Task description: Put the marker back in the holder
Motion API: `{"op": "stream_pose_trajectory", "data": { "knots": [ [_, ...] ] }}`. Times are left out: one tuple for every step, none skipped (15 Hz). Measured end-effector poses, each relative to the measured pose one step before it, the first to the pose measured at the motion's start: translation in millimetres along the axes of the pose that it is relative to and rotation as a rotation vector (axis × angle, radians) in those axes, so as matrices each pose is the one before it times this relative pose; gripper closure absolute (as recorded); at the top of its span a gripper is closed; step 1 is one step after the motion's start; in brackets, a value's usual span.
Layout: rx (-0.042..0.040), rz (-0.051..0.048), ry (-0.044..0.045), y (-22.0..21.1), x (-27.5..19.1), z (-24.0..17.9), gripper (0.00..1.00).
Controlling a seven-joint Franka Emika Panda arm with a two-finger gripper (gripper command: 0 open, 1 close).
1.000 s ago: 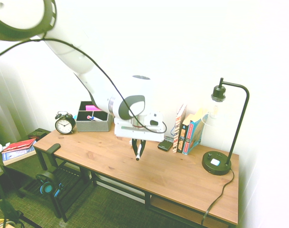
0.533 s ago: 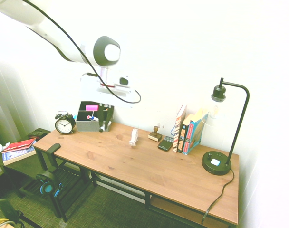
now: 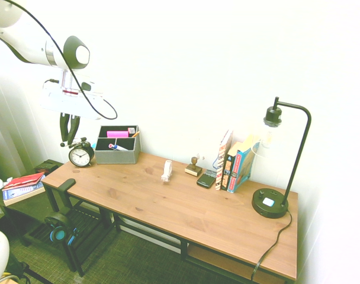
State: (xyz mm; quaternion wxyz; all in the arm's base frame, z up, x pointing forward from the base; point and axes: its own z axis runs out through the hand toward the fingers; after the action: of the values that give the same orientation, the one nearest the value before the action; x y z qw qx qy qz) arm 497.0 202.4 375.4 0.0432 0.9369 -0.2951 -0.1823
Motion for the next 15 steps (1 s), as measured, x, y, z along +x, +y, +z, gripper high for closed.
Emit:
{"op": "stream_pose_trajectory", "data": {
  "knots": [
    [0.00096,0.00672,-0.00227,-16.67,1.28,1.33,1.0],
    [0.00524,0.00833,-0.00279,-15.03,4.84,0.35,1.0],
    [0.007,0.01049,-0.0038,-13.89,8.29,0.48,1.0],
    [0.00675,0.01343,-0.00518,-13.16,11.56,1.7,1.0],
    [0.00389,0.01193,-0.00542,-11.47,12.17,2.85,1.0],
    [-0.00003,0.01799,-0.00299,-9.81,12.17,4.06,1.0],
    [-0.00185,0.02421,-0.00173,-9.19,13.44,4.82,1.0],
    [-0.00587,0.02118,-0.00718,-8.19,12.98,5.39,1.0],
    [-0.00777,0.01487,-0.01708,-7.43,11.15,4.13,1.0],
    [-0.01339,0.01928,-0.02374,-6.53,9.52,2.19,1.0],
    [-0.01158,0.0264,-0.02493,-6.45,8.21,0.87,1.0],
    [-0.00568,0.02591,-0.02156,-6.32,6.82,-0.28,1.0],
    [-0.00288,0.02627,-0.01866,-6.51,5.12,-1.22,1.0],
    [0.00036,0.02451,-0.01182,-7.27,3.45,-1.02,1.0],
    [0.00197,0.01808,-0.0051,-6.77,2.55,0.39,0.0]
  ]
}}
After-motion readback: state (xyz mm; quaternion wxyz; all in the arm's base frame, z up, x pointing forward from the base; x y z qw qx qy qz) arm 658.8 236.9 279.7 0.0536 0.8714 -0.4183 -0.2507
